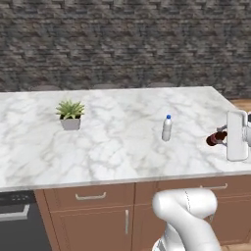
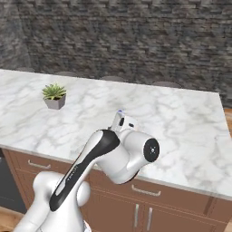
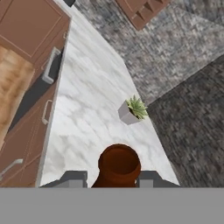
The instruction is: Move the drinks to the dining counter.
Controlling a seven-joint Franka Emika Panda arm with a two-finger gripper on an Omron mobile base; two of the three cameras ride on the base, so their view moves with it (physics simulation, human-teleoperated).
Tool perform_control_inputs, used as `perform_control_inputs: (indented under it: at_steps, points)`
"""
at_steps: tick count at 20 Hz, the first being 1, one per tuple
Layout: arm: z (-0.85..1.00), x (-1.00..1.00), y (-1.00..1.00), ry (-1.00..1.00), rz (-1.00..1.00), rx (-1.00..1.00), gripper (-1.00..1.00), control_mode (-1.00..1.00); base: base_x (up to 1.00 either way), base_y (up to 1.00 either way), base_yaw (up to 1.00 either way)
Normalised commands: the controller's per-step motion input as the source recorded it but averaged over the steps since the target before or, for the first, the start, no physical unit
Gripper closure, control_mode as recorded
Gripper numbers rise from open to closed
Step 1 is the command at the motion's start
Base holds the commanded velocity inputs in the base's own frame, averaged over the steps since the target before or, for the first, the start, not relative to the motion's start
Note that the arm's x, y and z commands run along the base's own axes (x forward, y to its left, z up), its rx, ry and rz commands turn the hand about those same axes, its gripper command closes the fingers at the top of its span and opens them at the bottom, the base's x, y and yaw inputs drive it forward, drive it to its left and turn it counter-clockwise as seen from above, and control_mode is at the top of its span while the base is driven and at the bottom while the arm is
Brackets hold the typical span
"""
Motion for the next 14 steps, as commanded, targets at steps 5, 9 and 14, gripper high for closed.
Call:
perform_control_inputs:
  at_steps: [5,9,14]
  points:
    - [0.0,0.0,0.0,0.0,0.0,0.0,1.0,1.0,0.21,-0.61,0.0]
    - [0.0,0.0,0.0,0.0,0.0,0.0,1.0,1.0,0.3,-0.34,0.0]
    - [0.0,0.0,0.0,0.0,0.0,0.0,1.0,1.0,0.57,-0.05,0.0]
